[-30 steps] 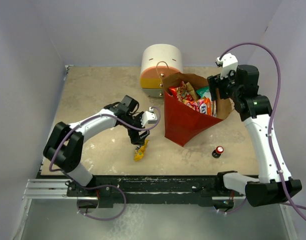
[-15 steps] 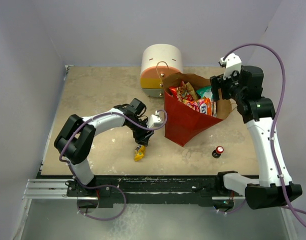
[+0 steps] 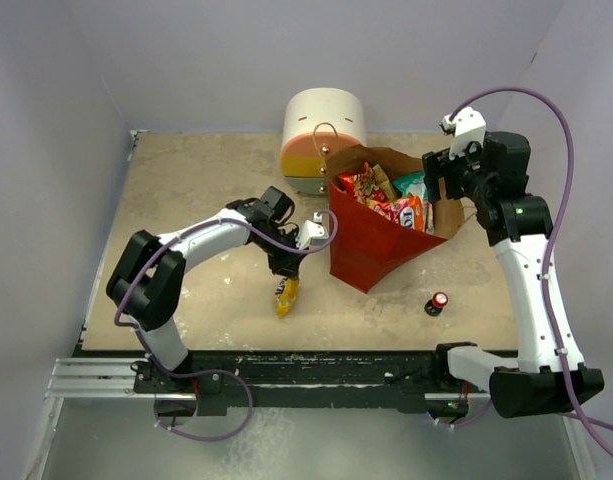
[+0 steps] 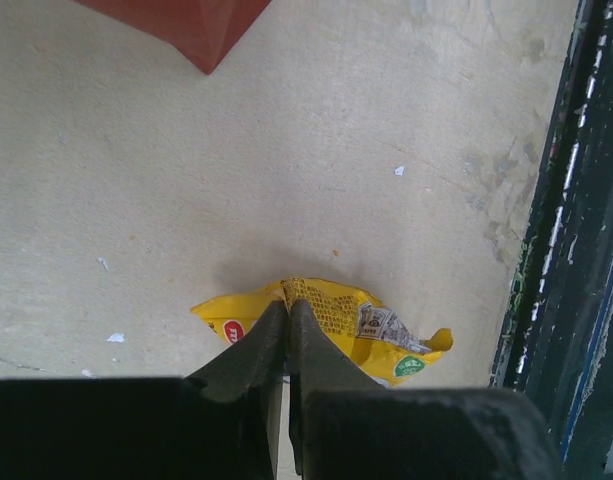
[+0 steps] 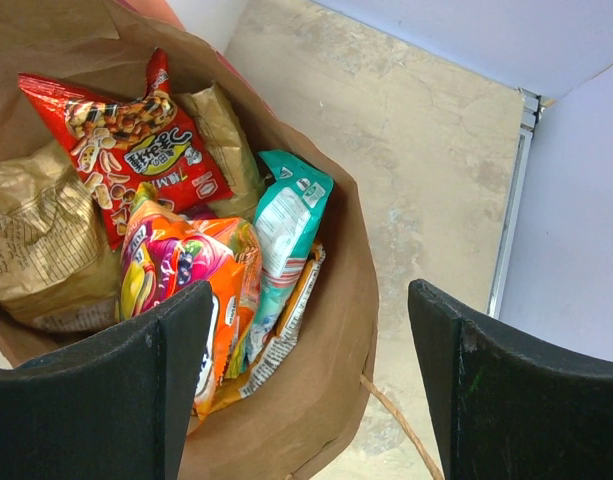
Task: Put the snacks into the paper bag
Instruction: Pick up the snack from the center of the board.
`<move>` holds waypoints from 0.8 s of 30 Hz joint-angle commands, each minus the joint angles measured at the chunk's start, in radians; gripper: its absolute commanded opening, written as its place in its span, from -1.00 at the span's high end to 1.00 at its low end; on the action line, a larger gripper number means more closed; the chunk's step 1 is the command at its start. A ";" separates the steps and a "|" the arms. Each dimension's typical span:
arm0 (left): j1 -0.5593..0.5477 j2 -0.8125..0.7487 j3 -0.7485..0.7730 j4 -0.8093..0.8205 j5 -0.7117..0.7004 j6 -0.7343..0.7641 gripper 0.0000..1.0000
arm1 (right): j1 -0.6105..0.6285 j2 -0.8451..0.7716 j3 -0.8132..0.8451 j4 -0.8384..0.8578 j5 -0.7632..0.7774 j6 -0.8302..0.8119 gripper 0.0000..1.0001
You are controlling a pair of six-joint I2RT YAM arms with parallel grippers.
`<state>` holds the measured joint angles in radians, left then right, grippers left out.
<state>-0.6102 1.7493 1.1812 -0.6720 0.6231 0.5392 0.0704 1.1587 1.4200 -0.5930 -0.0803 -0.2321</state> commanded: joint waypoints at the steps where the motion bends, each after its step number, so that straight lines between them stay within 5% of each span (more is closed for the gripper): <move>1: -0.003 -0.096 0.065 -0.059 0.065 0.050 0.92 | -0.013 -0.007 0.002 0.027 -0.033 -0.009 -0.61; 14: -0.003 -0.218 0.318 -0.209 0.082 0.075 1.00 | -0.046 -0.028 -0.008 0.030 -0.066 -0.004 -0.61; 24: -0.003 -0.208 0.695 -0.078 0.022 -0.149 1.00 | -0.083 -0.046 -0.006 0.027 -0.129 0.010 -0.61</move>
<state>-0.6102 1.5562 1.7432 -0.8600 0.6579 0.5236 0.0055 1.1439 1.4132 -0.5930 -0.1574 -0.2306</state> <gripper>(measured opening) 0.006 0.808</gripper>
